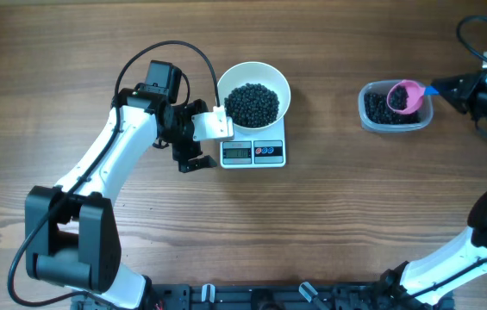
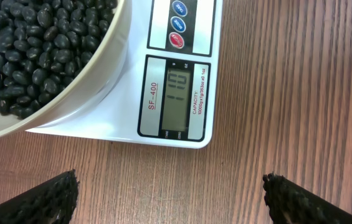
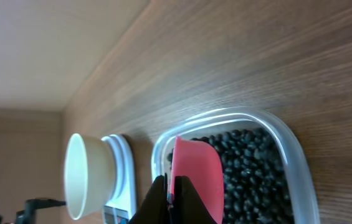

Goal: Scoop item into bowl and weigh 150g on scale
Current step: 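Lift the filled scoop and carry it left over the white bowl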

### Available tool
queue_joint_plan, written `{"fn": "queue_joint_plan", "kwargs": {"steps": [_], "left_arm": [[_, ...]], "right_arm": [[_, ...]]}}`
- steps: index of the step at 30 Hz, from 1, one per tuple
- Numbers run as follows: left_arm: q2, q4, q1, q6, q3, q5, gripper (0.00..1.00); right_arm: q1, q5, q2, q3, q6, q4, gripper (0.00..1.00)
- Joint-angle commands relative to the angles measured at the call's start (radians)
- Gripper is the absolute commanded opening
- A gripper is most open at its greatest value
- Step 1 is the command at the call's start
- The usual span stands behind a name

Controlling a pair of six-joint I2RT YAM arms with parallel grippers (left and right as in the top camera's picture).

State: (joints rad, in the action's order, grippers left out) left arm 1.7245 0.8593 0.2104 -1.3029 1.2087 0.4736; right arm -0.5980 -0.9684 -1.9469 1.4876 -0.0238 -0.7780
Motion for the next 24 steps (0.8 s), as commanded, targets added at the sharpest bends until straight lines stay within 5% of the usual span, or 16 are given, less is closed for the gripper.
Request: {"fn": "queue_joint_plan", "kwargs": {"steps": [1, 24], "left_arm": [[-0.007, 0.0, 0.001, 0.009, -0.007, 0.023, 1.0], [-0.007, 0.0, 0.001, 0.009, -0.007, 0.023, 1.0]], "right_arm": [[-0.002, -0.118, 0.01, 0.026, 0.0, 0.003, 0.04], [0.251, -0.306, 0.01, 0.026, 0.027, 0.05, 0.04]]}}
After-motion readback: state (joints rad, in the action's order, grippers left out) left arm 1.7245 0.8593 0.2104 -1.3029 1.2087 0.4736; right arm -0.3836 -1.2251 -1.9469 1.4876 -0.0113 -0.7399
